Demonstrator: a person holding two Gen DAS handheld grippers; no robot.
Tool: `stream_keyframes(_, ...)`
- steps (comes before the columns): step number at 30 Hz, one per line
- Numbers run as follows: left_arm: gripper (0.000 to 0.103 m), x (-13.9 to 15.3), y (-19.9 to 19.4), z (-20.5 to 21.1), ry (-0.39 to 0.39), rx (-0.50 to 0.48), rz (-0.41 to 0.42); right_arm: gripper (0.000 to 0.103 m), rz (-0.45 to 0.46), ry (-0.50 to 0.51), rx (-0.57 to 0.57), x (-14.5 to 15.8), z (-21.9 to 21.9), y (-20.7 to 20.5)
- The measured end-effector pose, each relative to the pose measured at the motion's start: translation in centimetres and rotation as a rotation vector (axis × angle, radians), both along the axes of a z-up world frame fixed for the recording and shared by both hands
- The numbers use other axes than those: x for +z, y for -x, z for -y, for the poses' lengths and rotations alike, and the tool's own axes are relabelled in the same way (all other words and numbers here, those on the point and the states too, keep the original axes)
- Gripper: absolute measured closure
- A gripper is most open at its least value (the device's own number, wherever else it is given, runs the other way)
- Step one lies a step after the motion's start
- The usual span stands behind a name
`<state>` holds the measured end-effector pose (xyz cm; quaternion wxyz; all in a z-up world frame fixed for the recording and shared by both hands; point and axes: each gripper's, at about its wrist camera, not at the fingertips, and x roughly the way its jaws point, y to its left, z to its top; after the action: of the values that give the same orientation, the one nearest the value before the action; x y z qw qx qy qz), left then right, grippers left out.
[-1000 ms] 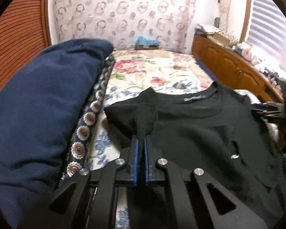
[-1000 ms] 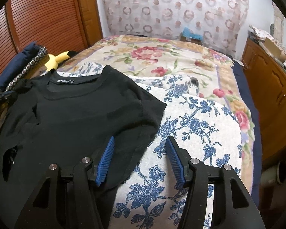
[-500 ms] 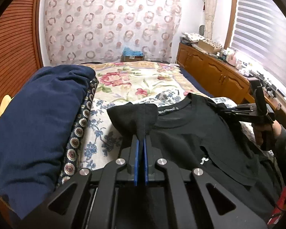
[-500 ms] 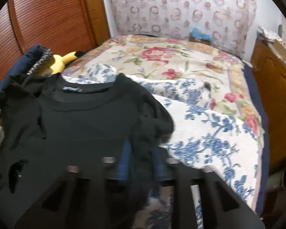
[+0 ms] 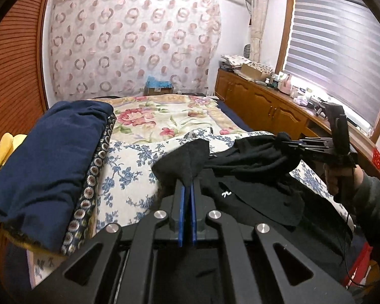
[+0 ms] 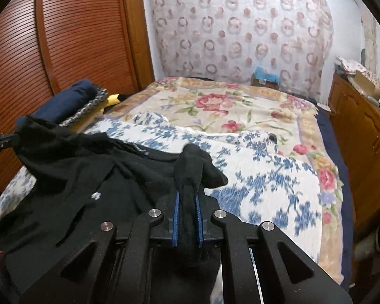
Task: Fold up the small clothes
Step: 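Lift the shirt hem with both grippers and carry it toward the collar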
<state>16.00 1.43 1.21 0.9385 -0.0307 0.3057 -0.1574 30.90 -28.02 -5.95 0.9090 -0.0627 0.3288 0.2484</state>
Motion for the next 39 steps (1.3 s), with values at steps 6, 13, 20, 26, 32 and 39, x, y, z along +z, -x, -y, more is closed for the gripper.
stream_keyframes(6,0.102,0.1,2.6,-0.2,-0.003,0.000,0.015,0.095,0.032,0.009,-0.002,1.1,-0.1,3.9)
stream_keyframes(13,0.102,0.1,6.5,-0.2,0.003,-0.012,0.036,0.095,0.075,0.011,0.008,2.6,0.2,8.5)
stream_keyframes(20,0.102,-1.1,11.8,-1.8,0.033,-0.008,-0.001,0.095,0.058,0.012,0.014,2.2,1.5,14.4)
stream_keyframes(26,0.102,-1.6,15.6,-3.2,0.032,0.009,-0.015,0.095,0.017,0.023,0.007,0.9,2.7,18.5)
stream_keyframes(32,0.102,-3.6,17.8,-4.7,0.096,0.026,-0.089,0.095,-0.007,0.011,0.008,0.4,4.4,21.8)
stream_keyframes(39,0.102,-4.3,18.7,-4.3,0.030,0.024,-0.118,0.095,-0.037,0.052,0.043,-0.1,4.2,24.6)
